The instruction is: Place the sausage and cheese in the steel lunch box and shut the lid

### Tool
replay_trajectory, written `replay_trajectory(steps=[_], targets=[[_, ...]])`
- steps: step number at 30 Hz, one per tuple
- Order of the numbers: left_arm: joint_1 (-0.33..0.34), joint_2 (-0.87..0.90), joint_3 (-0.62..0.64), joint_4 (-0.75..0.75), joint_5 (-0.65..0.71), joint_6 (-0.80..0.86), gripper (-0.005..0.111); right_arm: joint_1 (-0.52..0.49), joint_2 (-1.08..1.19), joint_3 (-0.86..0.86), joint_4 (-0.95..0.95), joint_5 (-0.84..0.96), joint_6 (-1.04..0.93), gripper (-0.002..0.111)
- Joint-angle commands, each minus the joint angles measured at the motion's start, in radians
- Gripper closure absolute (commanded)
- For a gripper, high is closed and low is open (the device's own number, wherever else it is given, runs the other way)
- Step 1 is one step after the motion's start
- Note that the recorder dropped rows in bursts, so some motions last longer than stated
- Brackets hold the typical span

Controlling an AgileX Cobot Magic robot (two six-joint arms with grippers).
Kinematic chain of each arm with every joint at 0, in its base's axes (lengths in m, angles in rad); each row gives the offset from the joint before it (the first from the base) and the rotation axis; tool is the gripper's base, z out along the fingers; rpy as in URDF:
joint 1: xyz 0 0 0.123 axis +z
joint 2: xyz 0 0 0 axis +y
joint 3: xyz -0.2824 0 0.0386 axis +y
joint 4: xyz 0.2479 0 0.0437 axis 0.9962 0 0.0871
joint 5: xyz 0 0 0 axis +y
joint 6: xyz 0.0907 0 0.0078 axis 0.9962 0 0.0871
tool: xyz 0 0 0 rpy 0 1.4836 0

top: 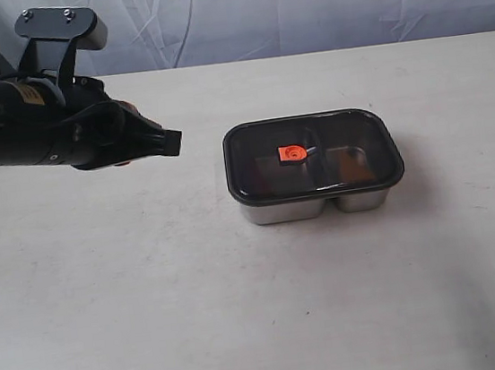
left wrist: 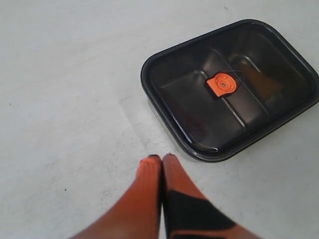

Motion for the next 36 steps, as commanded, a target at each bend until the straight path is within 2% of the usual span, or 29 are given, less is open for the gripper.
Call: replay_trajectory(steps=[1,21,36], targets=[[-0.001,-0.008,0.004,0.001,-0.011,-0.001,0.107,-0.004,-0.047,0.051,-0.036,-0.021,0.019,0.109],[-0.001,-0.008,0.004,0.001,-0.011,-0.001,0.107,-0.004,-0.213,0.32,-0.036,-0.084,0.019,0.109],[-0.001,-0.008,0.004,0.001,-0.011,-0.001,0.107,-0.004,-0.213,0.325,-0.033,-0.113,0.019,0.109]])
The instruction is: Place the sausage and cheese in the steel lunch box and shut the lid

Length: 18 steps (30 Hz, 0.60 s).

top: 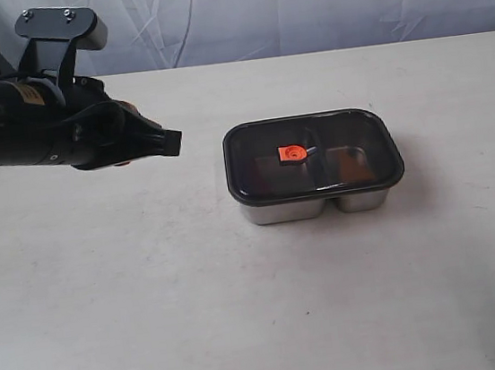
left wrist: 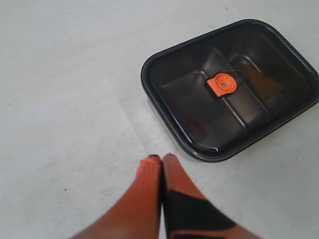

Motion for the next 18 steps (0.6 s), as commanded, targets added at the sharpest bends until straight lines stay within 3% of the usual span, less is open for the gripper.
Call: replay_trajectory(steps=[1,13,18], targets=[[-0.001,-0.008,0.004,0.001,-0.011,-0.001,0.107,-0.004,-0.006,0.004,-0.001,-0.014,-0.001,0.109],[-0.001,-0.021,0.019,0.001,-0.021,-0.001,0.107,-0.004,-0.006,0.004,-0.001,-0.018,-0.001,0.109],[-0.003,-0.209,0.102,0.129,-0.028,-0.001,0.107,-0.004,-0.006,0.004,-0.001,-0.018,-0.001,0.109]])
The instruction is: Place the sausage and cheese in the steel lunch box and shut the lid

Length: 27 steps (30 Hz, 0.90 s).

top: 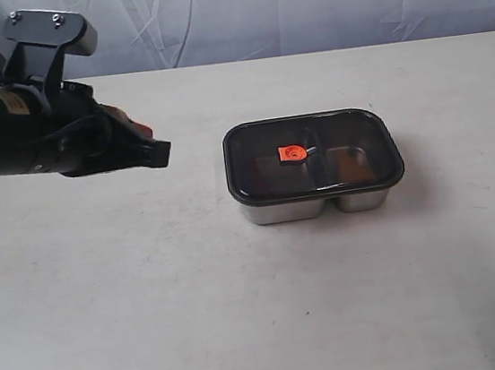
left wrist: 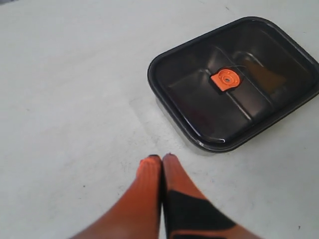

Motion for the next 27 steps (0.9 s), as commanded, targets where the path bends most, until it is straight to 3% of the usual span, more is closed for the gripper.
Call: replay_trajectory(steps=[1,5,7,10,17,22,27], targets=[[-0.003,-0.239,0.088,0.104,-0.036,-0.001,0.107,-0.004,-0.006,0.004,-0.001,-0.014,-0.001,0.109],[0.007,-0.547,0.204,0.17,-0.067,-0.001,0.107,-0.004,-0.006,0.004,-0.001,-0.014,-0.001,0.109],[0.066,-0.663,0.278,0.153,-0.109,-0.023,0.107,-0.004,-0.006,0.004,-0.001,-0.014,-0.001,0.109],[0.212,-0.83,0.396,0.145,-0.108,-0.086,0.107,-0.004,-0.006,0.004,-0.009,-0.009,-0.001,0.109],[0.402,-1.069,0.55,0.141,-0.104,-0.102,0.107,-0.004,-0.006,0.004,-0.009,-0.009,-0.001,0.109],[0.476,-1.188,0.617,0.134,-0.059,-0.124,0.107,-0.004,-0.006,0.004,-0.009,-0.009,-0.001,0.109],[0.502,-1.259,0.658,0.134,-0.031,-0.174,0.107,-0.004,-0.006,0.004,-0.009,-0.009,-0.001,0.109]])
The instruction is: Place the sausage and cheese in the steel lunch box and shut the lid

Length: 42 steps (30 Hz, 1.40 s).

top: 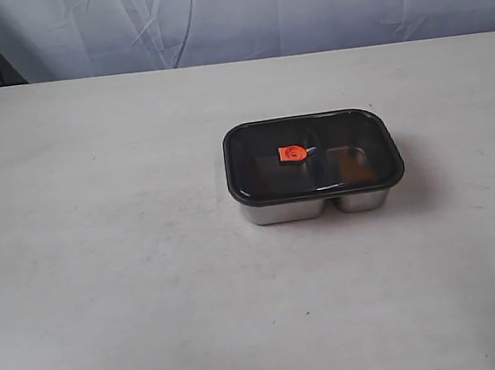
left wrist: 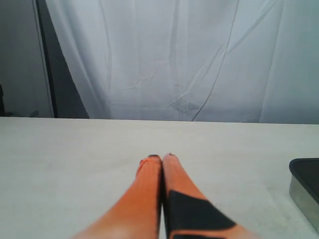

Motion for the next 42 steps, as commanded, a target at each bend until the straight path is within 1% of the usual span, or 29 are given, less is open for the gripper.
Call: replay_trajectory(steps=[1,7,15,26,42], targets=[[0.013,-0.061,0.038,-0.009,0.017,-0.048,0.107,-0.004,-0.006,0.004,-0.009,-0.009,-0.001,0.109],[0.013,-0.101,0.086,-0.02,0.045,-0.048,0.107,-0.004,-0.006,0.004,-0.009,-0.013,-0.001,0.109],[0.013,-0.11,0.09,0.004,0.131,-0.048,0.107,-0.004,-0.006,0.004,-0.006,-0.015,-0.001,0.109],[0.013,-0.11,0.193,-0.028,0.092,-0.056,0.107,-0.004,-0.006,0.004,-0.006,-0.015,-0.001,0.109],[0.013,-0.11,0.194,0.012,0.024,-0.048,0.107,-0.004,-0.006,0.004,-0.005,-0.01,-0.001,0.109]])
